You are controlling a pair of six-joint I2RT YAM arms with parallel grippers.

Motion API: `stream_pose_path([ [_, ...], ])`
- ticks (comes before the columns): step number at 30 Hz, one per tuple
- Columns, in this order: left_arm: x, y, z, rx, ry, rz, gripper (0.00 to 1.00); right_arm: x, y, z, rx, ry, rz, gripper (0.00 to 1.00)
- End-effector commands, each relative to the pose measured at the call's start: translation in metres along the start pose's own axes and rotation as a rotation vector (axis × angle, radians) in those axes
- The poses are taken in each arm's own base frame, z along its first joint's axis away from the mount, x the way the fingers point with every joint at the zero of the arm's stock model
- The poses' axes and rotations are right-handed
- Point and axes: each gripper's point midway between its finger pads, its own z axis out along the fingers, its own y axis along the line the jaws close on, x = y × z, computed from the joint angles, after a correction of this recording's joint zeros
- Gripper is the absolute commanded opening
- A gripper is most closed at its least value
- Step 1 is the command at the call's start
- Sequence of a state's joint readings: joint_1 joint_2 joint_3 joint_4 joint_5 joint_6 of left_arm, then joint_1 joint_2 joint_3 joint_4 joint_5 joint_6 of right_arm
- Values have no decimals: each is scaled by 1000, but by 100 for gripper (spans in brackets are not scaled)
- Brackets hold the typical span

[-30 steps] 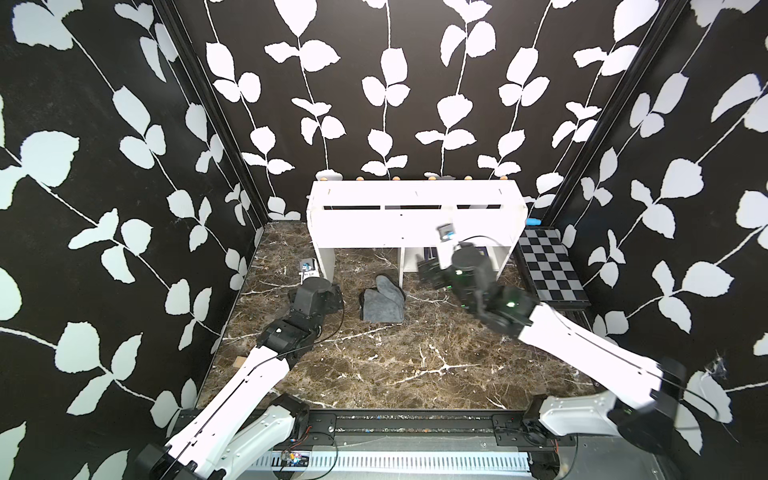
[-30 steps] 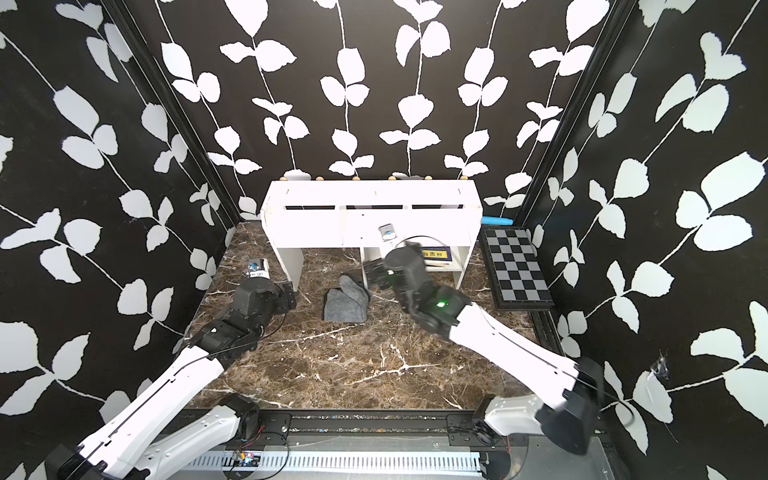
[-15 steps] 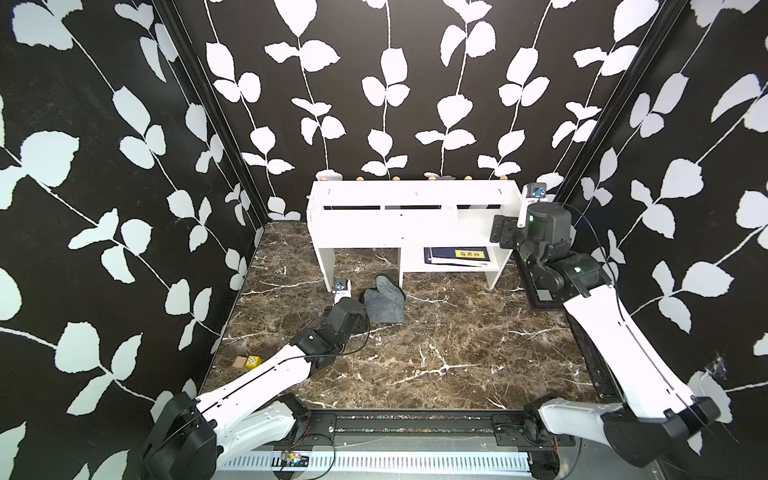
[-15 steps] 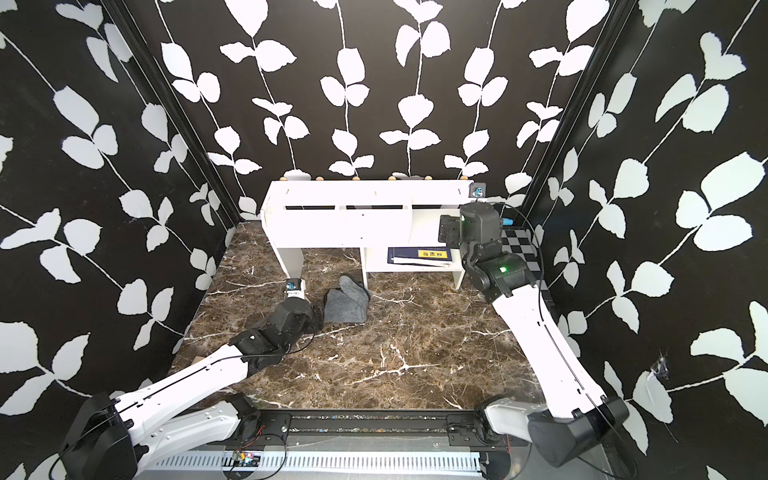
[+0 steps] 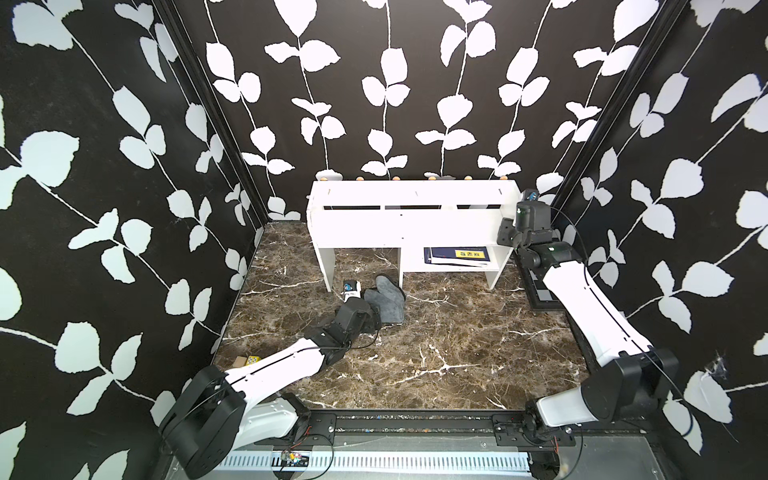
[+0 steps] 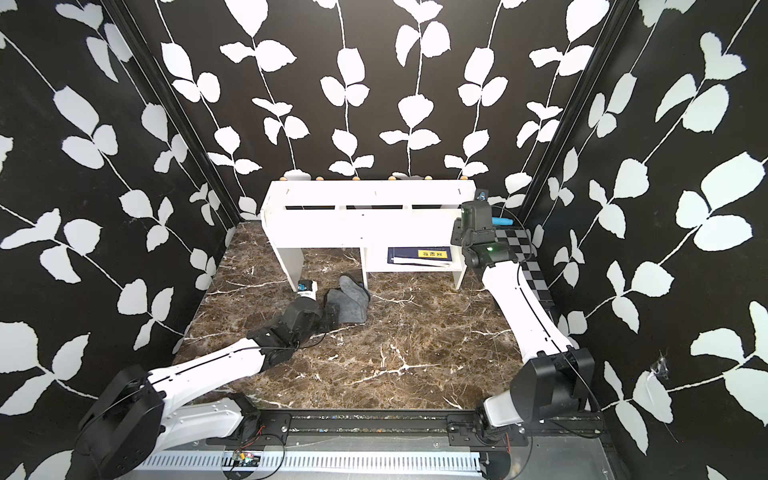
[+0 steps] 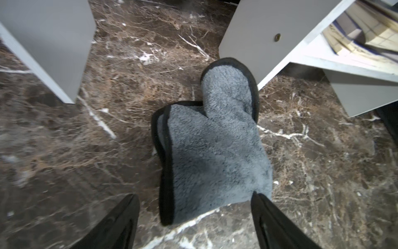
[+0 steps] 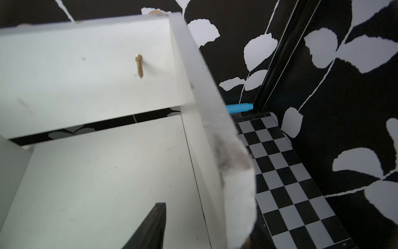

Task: Wipe the bookshelf clean with a cloth
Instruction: Hold the shelf at the center of the board, then pick up the cleaning item at the center of the board, then wipe the dust from the shelf.

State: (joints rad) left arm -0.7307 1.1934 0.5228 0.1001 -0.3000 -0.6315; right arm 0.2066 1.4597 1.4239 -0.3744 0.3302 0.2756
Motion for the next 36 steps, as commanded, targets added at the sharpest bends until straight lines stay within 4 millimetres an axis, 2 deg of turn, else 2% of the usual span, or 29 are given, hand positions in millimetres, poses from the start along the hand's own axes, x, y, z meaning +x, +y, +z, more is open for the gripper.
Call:
stream_pose_path([
  [1,0,-12,5,58,-30,-80,86,-9,0,5,-37,-45,33,7],
  [2,1,-15,7,74,-38,-87,87,-7,-1,5,-42,-40,35,0],
  [6,4,-27,17,129,-45,-135,90,2,4,6,-76,-31,12,0],
  [10,-1,-33,33,130,-80,-196,94,1,6,5,-93,-39,19,0],
  [13,-7,-39,51,124,-107,-208,93,2,7,4,-104,-38,29,0],
  [15,-10,-43,61,129,-136,-214,89,5,3,6,-82,-30,29,0],
  [17,-14,-40,66,105,-163,-227,79,5,-6,6,-65,-30,46,0],
  [19,-19,-37,65,85,-185,-221,65,-2,-7,1,-109,-53,64,0],
  [21,-27,-33,60,58,-214,-190,43,-3,-1,-3,-195,-71,26,0],
  [23,-37,-25,53,1,-236,-156,18,-12,11,-17,-340,-142,-34,0],
  [26,-49,-17,45,-57,-237,-111,0,-26,3,-30,-438,-154,-65,0],
  [27,-52,-14,44,-66,-238,-111,0,-26,-3,-29,-463,-135,-43,0],
  [28,-54,-11,42,-74,-243,-113,0,-36,-9,-32,-489,-150,-16,0],
  [30,-57,-5,40,-88,-254,-123,0,-45,-17,-34,-518,-159,27,0],
  [34,-57,-5,43,-72,-258,-132,0,-43,-10,-37,-550,-140,61,0],
  [36,-59,-10,47,-47,-275,-145,0,-37,0,-38,-558,-121,54,0],
])
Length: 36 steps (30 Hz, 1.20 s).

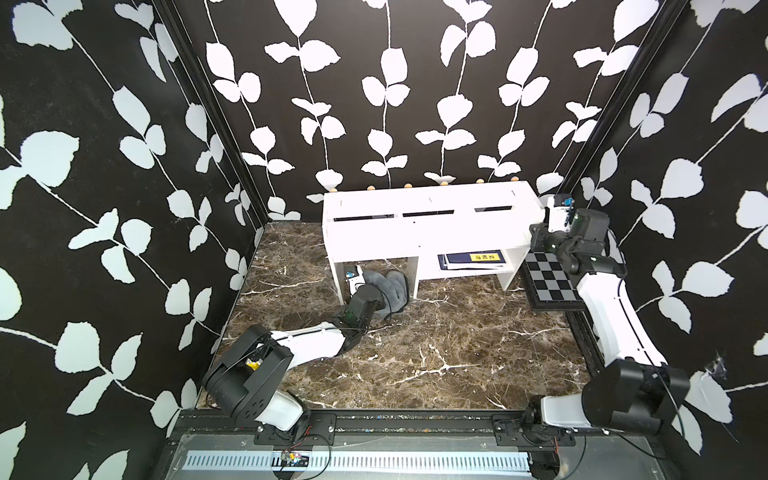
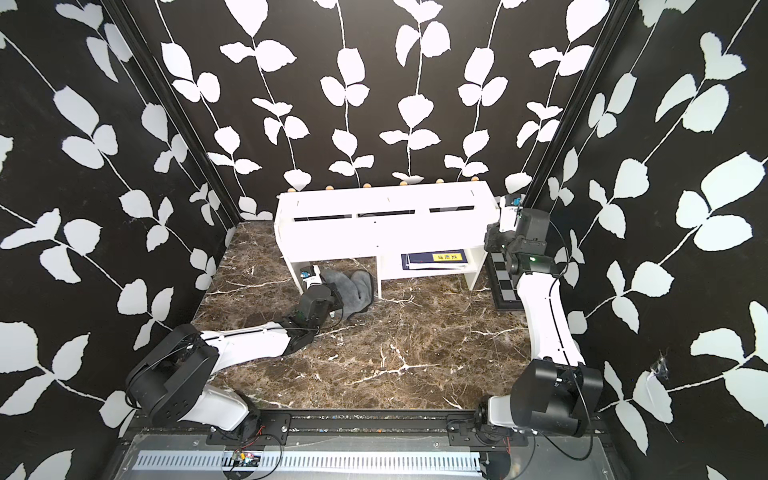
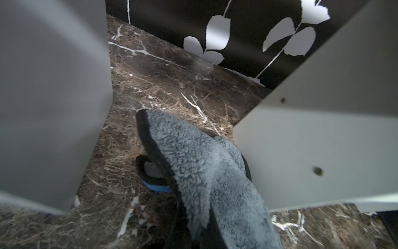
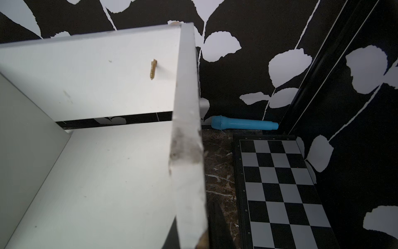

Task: Wipe the bookshelf clean with a cloth
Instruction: Wipe the dust from the shelf.

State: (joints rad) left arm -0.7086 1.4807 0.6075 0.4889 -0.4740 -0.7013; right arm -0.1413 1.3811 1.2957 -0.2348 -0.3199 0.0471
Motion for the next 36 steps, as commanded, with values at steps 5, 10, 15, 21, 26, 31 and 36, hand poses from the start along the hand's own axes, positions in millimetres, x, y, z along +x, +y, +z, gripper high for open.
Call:
stream_pose_path([
  [5,-9,-24,16,81,-53,-13,0,-27,85,-19,-226,-54,100,0],
  [10,-28,-36,23,106,-153,-5,0,-23,103,-20,-128,7,70,0],
  [15,-53,-44,22,109,-273,43,0,-31,79,-25,-10,10,113,0],
  [21,-105,7,24,-23,-397,-69,0,-40,75,-36,-14,-7,134,0],
  [26,-132,-40,17,268,-467,-125,0,-36,79,-34,-40,-4,146,0],
  [31,-96,-44,29,405,-397,-239,0,-27,79,-28,-45,9,157,0],
  [36,-5,19,52,205,-202,-257,0,-24,82,-27,-63,19,149,0],
])
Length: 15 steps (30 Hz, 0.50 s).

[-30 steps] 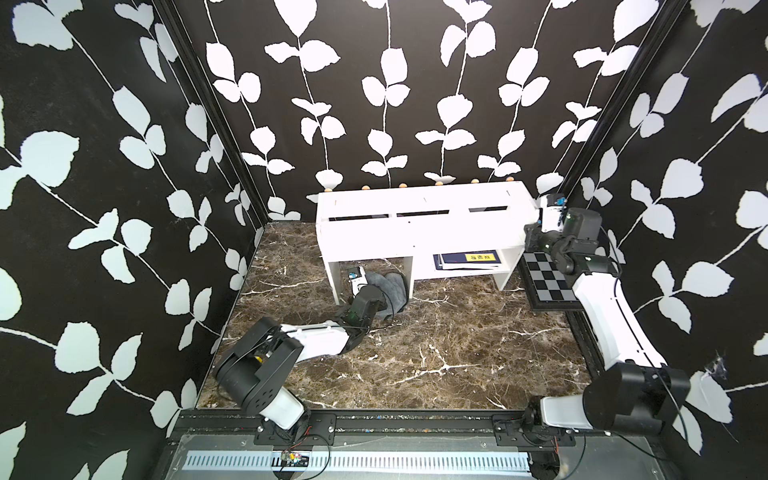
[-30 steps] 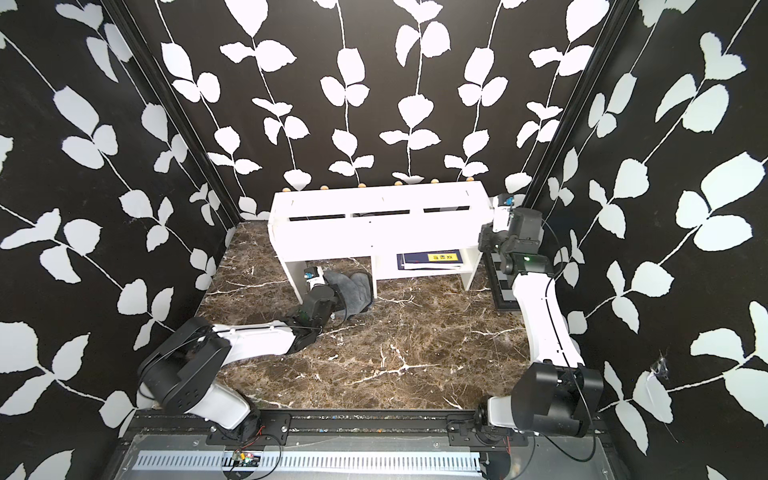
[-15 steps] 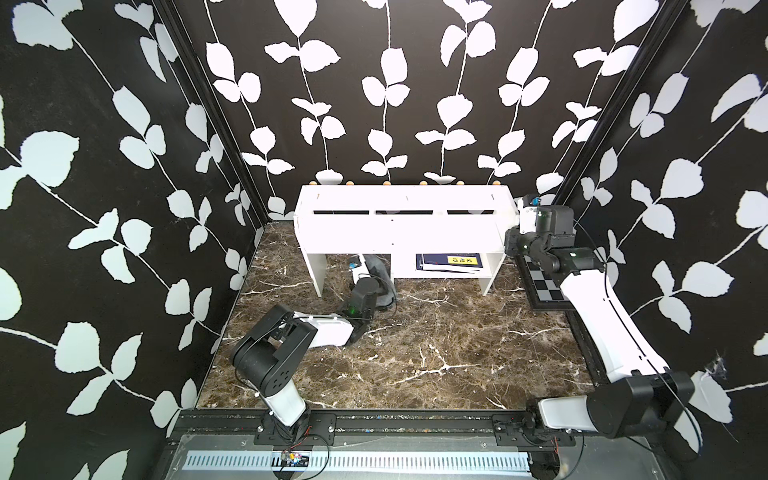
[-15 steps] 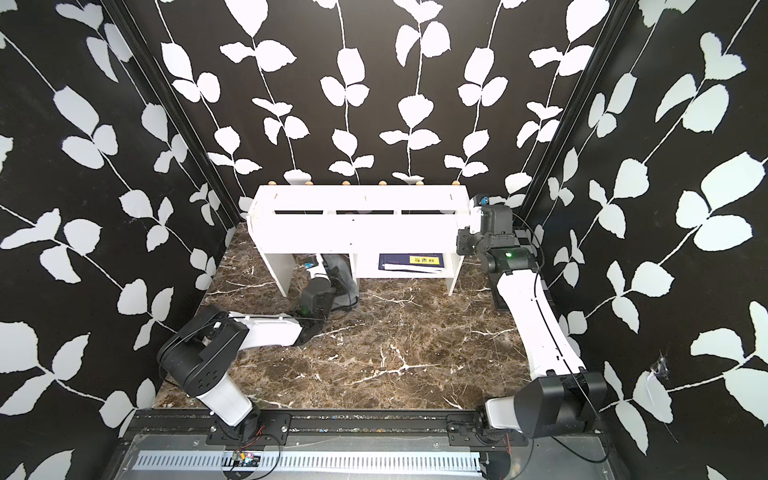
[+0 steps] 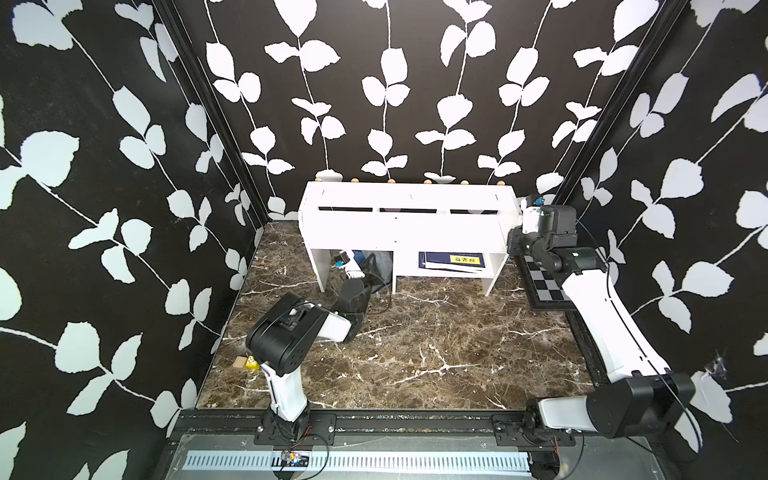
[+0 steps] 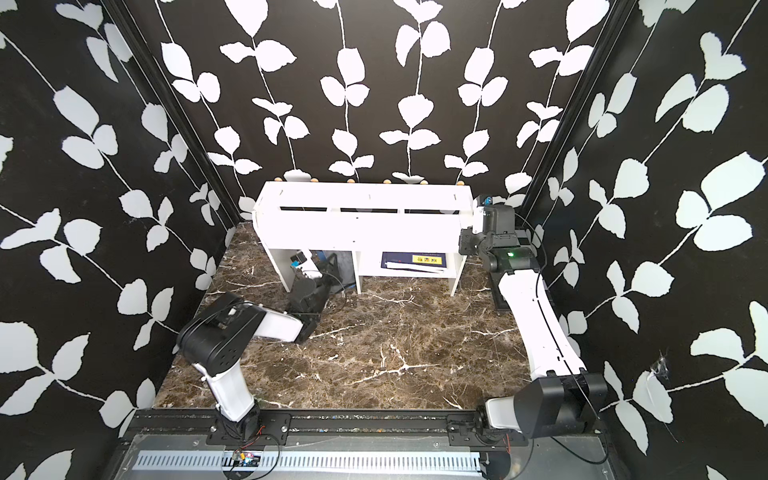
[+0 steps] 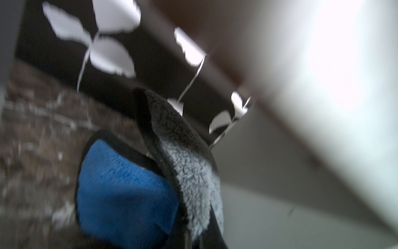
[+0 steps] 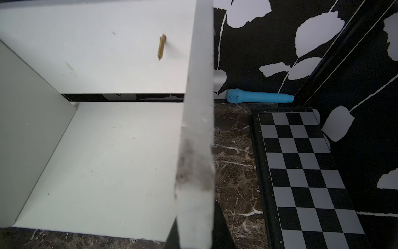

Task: Wipe the bookshelf clean with a cloth
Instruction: Wipe the dust from the shelf.

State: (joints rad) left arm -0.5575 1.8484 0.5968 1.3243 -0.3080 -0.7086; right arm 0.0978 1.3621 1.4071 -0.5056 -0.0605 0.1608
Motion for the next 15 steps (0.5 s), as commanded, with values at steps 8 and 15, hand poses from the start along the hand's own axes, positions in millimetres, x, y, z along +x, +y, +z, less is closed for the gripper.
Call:
stream_pose_path([
  [8,84,75,-51,-163,232,-102,0,-36,20,-26,-121,-140,100,0],
  [15,41,63,-76,-236,236,46,47,-42,21,-30,-127,-154,100,0],
])
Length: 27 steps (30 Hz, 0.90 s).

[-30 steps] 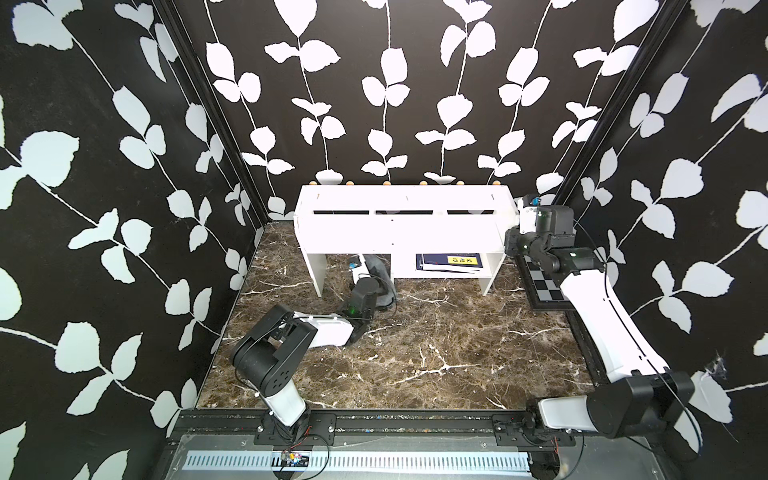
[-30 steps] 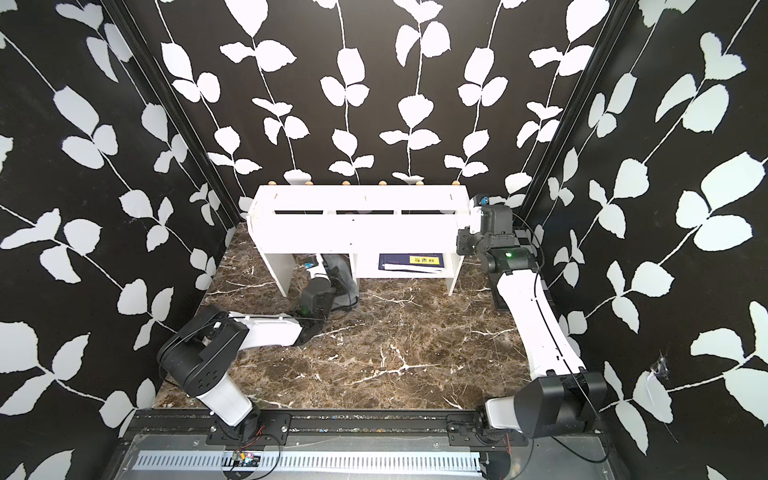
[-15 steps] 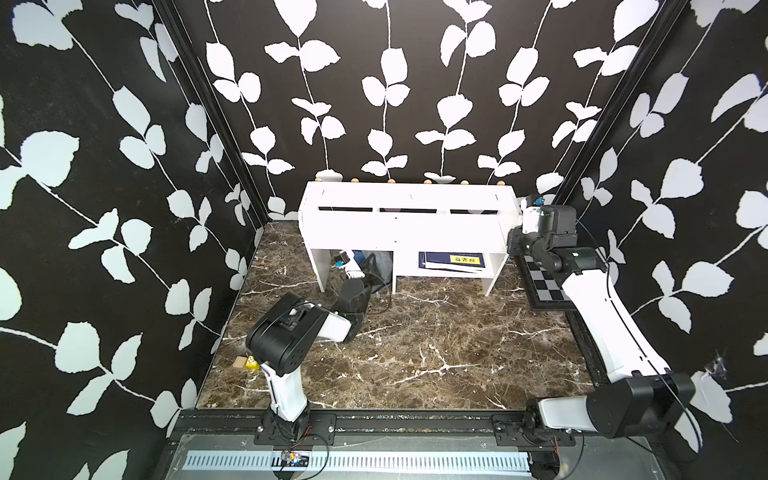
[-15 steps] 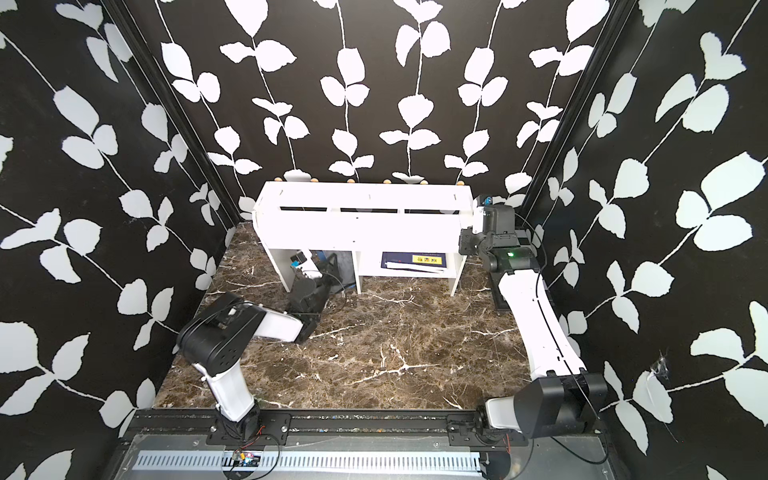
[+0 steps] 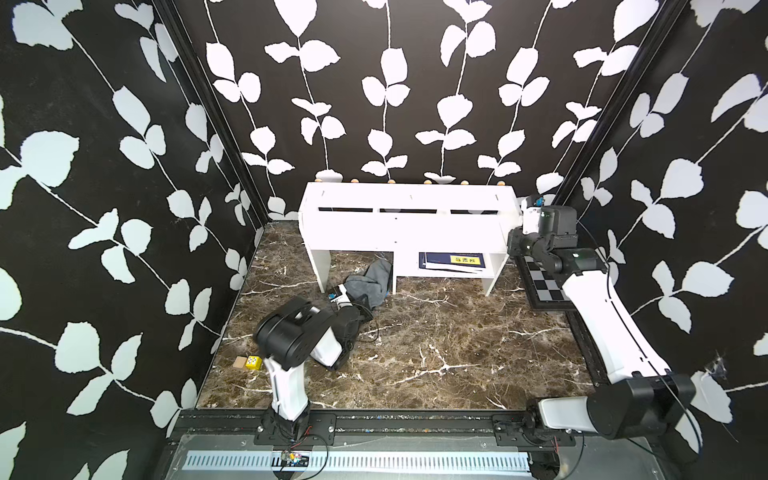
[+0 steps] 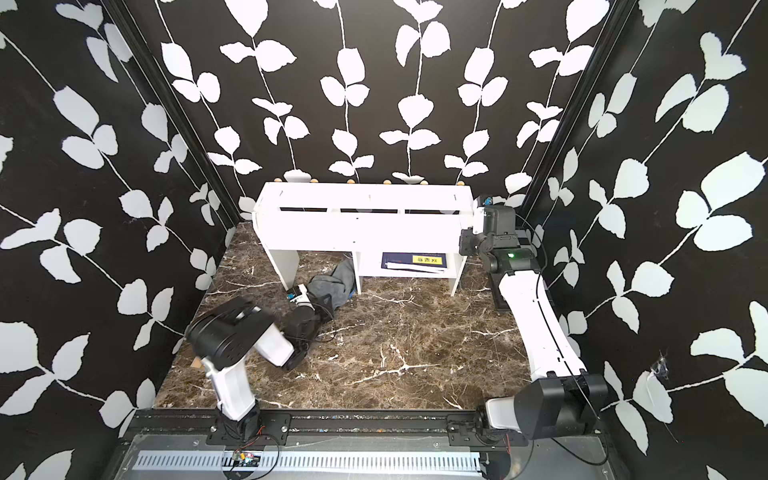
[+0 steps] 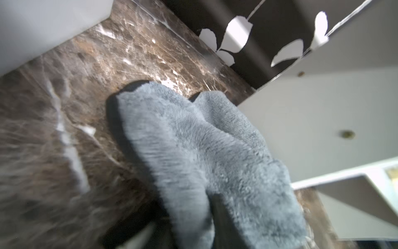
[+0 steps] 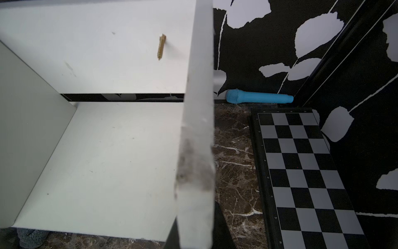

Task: Wipe the bookshelf clean with a cloth
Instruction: Wipe the dust from the shelf.

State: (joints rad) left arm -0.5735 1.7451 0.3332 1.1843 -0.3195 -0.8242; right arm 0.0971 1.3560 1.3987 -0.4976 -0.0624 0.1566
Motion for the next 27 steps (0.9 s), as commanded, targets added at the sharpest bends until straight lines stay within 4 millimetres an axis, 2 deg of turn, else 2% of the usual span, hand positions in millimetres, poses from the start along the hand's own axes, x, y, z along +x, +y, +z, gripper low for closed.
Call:
stream_pose_path([
  [1,-18,-7,-11,-68,22,80,56,-42,21,-29,-124,-152,105,0],
  [2,-26,-11,-12,-83,22,93,64,-42,21,-29,-124,-154,106,0],
  [4,-42,-24,-15,-70,-8,107,72,-42,22,-29,-129,-160,108,0],
  [6,-52,-37,-13,-49,-15,114,87,-42,22,-29,-133,-162,113,0],
  [8,-51,-46,-7,-38,20,121,93,-42,23,-28,-135,-160,118,0],
  [10,-42,-49,3,-33,59,126,98,-42,22,-27,-134,-162,120,0],
  [15,-15,-34,26,-89,128,126,98,-44,23,-30,-137,-171,124,0],
  [20,7,-16,32,-162,204,149,98,-45,22,-33,-136,-178,122,0],
  [23,27,-8,37,-183,280,163,97,-46,23,-32,-138,-180,126,0],
  [25,38,-3,38,-175,299,140,88,-45,24,-31,-143,-180,127,0],
  [26,42,-2,38,-171,306,133,81,-44,24,-30,-143,-177,128,0],
  [27,45,-2,39,-164,314,131,69,-43,23,-28,-143,-175,128,0],
])
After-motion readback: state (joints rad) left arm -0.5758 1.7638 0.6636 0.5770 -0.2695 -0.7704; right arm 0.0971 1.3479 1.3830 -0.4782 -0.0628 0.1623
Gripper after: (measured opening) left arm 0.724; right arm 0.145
